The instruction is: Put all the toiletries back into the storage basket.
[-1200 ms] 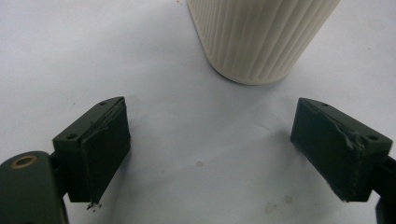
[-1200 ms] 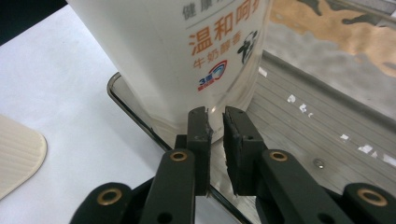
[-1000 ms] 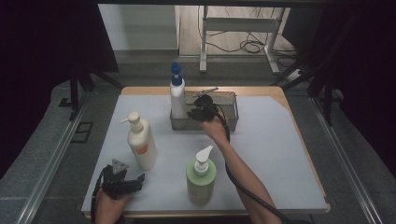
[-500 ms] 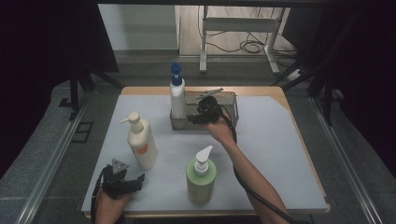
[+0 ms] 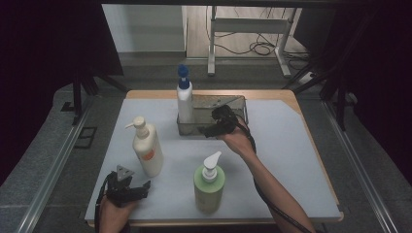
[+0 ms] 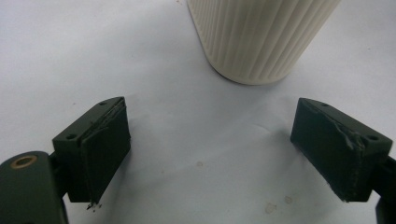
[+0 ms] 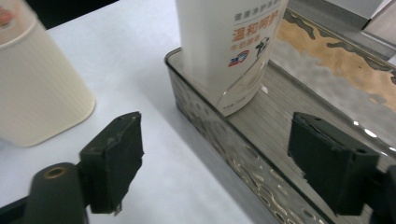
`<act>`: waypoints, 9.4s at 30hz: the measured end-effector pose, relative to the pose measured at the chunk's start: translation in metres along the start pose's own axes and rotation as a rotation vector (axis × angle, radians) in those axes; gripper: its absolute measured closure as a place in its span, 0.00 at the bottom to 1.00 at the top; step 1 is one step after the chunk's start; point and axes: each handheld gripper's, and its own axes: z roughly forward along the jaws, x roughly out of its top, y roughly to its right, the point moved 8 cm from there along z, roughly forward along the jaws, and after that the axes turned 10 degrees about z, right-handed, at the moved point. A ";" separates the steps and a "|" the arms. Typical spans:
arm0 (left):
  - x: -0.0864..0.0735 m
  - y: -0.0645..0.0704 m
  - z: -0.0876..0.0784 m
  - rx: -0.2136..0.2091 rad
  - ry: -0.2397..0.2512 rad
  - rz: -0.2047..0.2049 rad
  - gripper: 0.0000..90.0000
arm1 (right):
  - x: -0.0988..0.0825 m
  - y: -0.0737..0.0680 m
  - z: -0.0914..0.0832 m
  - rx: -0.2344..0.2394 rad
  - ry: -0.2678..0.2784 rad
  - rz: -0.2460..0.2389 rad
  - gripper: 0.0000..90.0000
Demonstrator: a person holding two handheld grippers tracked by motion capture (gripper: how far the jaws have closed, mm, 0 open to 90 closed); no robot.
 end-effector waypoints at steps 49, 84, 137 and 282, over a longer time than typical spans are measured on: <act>0.000 0.000 0.000 0.002 0.001 -0.001 0.13 | -0.092 -0.007 -0.070 0.071 -0.022 -0.102 0.00; -0.001 0.001 -0.001 0.009 0.006 -0.005 0.13 | -0.141 -0.055 -0.114 0.195 -0.042 -0.128 0.00; -0.001 0.001 0.000 0.011 0.008 -0.007 0.13 | -0.117 -0.137 -0.096 0.352 0.006 -0.245 0.08; -0.001 0.000 0.000 0.010 0.008 -0.005 0.13 | 0.052 -0.007 -0.063 -0.123 0.166 0.028 0.14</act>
